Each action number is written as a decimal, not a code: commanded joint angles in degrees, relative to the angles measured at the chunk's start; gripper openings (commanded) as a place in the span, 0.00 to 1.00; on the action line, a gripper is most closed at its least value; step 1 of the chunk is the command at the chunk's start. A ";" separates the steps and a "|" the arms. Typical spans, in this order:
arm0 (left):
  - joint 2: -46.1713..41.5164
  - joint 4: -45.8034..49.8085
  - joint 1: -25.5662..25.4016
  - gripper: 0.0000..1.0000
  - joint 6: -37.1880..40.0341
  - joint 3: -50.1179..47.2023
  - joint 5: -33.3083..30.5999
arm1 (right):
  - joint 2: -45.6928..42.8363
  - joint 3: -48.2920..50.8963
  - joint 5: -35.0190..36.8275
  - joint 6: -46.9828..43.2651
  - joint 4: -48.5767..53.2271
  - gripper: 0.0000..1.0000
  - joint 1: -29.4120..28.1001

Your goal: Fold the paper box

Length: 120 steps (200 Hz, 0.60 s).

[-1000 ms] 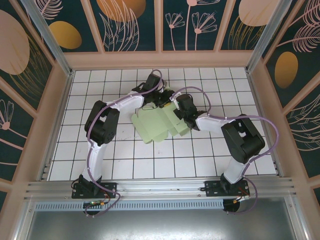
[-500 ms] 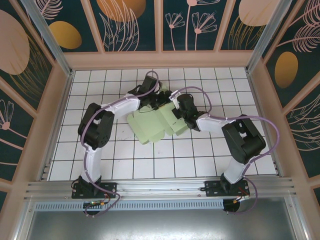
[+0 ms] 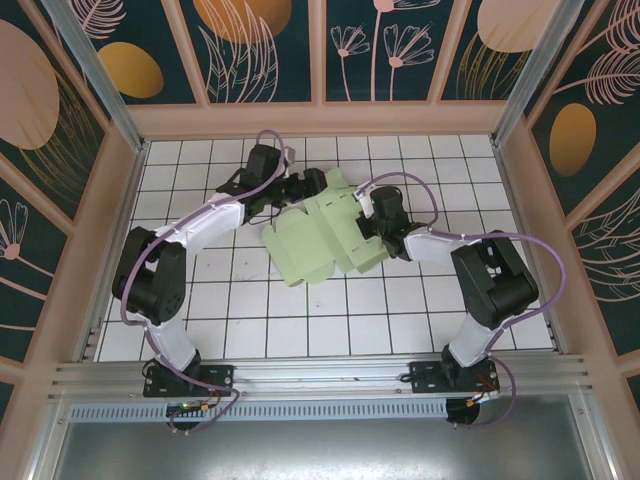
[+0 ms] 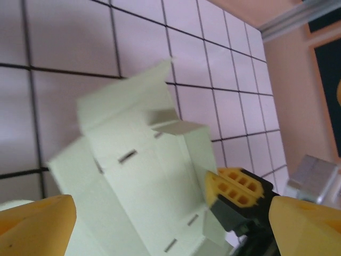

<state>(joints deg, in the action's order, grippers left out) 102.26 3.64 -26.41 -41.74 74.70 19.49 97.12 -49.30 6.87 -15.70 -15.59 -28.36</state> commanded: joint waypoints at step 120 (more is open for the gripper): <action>7.37 2.77 5.34 0.39 3.15 -0.70 -2.61 | -4.87 1.67 -3.34 0.72 0.20 0.00 0.40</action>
<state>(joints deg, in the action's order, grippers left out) 108.31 5.04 -21.21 -39.18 72.51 16.45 93.67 -47.40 4.54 -15.73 -15.64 -28.16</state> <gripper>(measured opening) 0.398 0.040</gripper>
